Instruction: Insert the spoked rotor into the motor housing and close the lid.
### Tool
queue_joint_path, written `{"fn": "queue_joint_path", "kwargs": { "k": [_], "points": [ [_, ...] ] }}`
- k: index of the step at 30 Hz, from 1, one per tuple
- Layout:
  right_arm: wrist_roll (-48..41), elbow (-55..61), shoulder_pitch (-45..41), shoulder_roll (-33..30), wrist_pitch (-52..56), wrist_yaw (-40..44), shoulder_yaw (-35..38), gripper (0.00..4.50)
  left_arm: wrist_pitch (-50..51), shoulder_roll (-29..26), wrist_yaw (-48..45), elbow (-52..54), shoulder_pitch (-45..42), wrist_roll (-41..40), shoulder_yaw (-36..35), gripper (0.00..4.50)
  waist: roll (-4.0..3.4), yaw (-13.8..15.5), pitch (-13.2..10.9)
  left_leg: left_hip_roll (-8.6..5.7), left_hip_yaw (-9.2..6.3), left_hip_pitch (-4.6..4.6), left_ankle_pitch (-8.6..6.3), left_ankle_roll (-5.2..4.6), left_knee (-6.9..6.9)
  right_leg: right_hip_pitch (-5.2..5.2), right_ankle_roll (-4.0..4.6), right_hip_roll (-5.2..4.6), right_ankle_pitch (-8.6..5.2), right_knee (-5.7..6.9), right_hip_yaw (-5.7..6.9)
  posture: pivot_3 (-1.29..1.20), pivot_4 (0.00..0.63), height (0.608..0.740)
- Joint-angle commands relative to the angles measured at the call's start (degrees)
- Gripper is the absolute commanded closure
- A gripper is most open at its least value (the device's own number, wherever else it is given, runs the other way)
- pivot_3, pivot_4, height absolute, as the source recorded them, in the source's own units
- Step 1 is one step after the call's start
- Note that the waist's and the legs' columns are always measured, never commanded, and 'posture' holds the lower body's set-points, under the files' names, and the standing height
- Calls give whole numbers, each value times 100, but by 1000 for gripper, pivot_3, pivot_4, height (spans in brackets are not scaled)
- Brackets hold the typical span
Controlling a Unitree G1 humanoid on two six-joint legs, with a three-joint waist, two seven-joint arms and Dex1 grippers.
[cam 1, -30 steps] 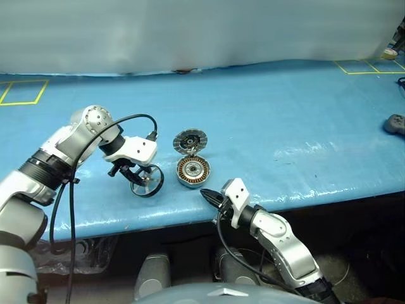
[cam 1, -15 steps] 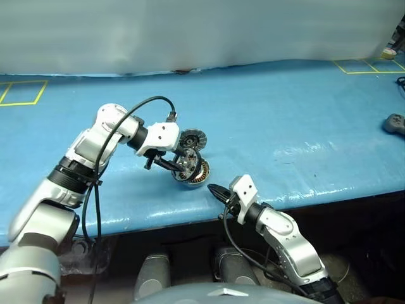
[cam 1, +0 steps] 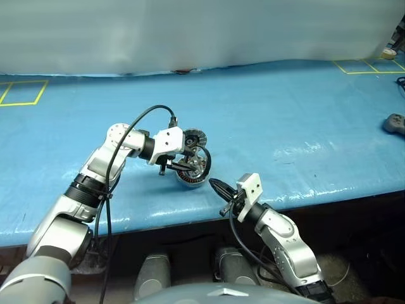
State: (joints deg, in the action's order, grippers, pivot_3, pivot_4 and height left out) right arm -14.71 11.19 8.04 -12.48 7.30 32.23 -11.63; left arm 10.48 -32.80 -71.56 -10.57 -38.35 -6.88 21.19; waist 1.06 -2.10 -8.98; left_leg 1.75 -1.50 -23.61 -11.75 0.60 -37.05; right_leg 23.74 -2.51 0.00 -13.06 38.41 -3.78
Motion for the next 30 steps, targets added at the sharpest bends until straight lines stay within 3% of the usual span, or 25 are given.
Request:
{"fn": "queue_joint_path", "kwargs": {
  "k": [1,30],
  "points": [
    [-57,40,37,57,-230,20,61,4500,-172,59,120,-4,51,-1,-200,2968,0,-4,0,0,0,0,0,0,0,0,0,0,0,0,0,0,150,740],
    [78,-2,268,101,-327,-75,22,4500,-599,107,-814,-1128,-811,518,76,2968,-1,-3,0,-1,1,-4,-2,-2,5,2,0,0,0,-10,-1,0,150,740]
  ]
}}
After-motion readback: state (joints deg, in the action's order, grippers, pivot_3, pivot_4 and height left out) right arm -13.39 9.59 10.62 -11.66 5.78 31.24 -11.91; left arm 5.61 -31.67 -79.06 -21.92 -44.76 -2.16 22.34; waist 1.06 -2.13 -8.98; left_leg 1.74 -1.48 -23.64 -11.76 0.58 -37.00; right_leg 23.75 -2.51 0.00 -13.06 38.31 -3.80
